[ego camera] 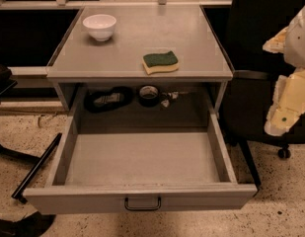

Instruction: Place sponge into top drawer

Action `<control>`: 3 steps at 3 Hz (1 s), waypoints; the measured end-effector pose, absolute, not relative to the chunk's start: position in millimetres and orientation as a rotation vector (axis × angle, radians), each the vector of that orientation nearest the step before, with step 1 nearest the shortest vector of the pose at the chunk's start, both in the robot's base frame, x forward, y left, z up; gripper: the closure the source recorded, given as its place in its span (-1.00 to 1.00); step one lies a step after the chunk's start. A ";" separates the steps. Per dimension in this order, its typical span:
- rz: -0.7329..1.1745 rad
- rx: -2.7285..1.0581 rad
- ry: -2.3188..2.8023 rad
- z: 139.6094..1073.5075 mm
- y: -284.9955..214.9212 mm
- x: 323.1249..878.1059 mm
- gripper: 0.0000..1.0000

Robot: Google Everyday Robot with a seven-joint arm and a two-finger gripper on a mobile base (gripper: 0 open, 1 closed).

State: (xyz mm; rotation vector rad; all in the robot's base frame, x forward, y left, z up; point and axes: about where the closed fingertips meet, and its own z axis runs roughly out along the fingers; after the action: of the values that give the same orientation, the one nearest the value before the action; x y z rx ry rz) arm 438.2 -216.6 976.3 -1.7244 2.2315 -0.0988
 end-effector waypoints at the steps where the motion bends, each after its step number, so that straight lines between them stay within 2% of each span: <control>1: -0.099 -1.724 2.231 976.3 -216.6 438.2 -1.00; 2: -0.098 -1.737 2.203 977.2 -213.5 443.4 -1.00; 3: -0.096 -1.829 2.076 968.5 -189.4 503.0 -1.00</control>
Offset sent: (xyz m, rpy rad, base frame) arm 0.0111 0.0054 -0.0039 0.0136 -0.0046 0.0453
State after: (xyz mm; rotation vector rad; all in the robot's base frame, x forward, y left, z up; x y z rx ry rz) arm 503.0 -189.4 968.5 -1.8294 2.0764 -0.0962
